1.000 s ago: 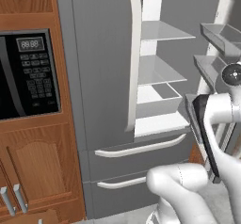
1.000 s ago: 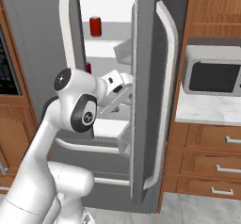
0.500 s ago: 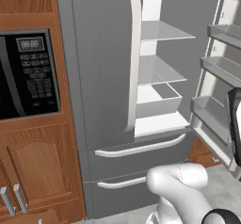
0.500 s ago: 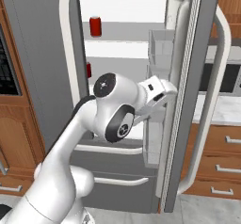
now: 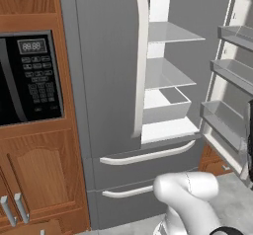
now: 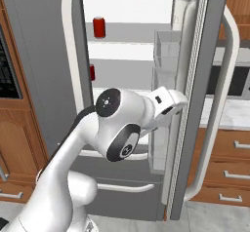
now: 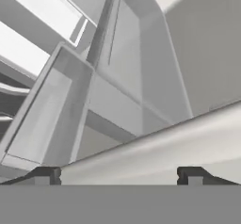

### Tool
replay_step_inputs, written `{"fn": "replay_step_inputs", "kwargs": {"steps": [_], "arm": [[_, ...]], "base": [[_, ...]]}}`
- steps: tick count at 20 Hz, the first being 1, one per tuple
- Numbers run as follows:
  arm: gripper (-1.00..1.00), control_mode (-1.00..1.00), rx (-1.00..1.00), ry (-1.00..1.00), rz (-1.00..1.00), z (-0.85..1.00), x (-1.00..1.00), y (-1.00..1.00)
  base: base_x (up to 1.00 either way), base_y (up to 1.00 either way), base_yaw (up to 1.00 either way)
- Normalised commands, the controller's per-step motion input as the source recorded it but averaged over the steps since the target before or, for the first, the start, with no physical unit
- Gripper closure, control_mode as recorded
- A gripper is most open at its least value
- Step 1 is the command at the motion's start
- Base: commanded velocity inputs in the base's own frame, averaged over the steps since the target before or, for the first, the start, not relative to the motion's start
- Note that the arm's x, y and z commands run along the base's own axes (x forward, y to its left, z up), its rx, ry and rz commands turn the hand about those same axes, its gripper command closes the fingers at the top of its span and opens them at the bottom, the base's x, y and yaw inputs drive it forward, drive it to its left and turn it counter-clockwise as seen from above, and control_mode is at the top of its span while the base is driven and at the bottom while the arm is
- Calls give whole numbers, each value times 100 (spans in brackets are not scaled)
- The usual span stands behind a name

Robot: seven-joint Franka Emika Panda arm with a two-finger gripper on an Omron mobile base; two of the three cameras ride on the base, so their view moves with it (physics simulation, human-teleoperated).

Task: Open the fridge, grab two sodas, and place both sodas inside the bowl with ice on the dining counter.

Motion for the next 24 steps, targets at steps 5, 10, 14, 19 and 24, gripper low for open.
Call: {"fn": "replay_step_inputs", "kwargs": {"steps": [5, 10, 14, 19, 24], "arm": [[-100, -100, 0, -9, 8, 0, -53, 61], [-100, -100, 5, -3, 3, 0, -5, 95], [-100, -100, 9, 0, 0, 0, 2, 100], [-100, -100, 14, -2, -1, 12, 2, 99], [-100, -100, 23, 0, 0, 23, 0, 80]], "base": [[0, 0, 0], [0, 0, 0], [0, 0, 0], [0, 0, 0], [0, 0, 0]]}}
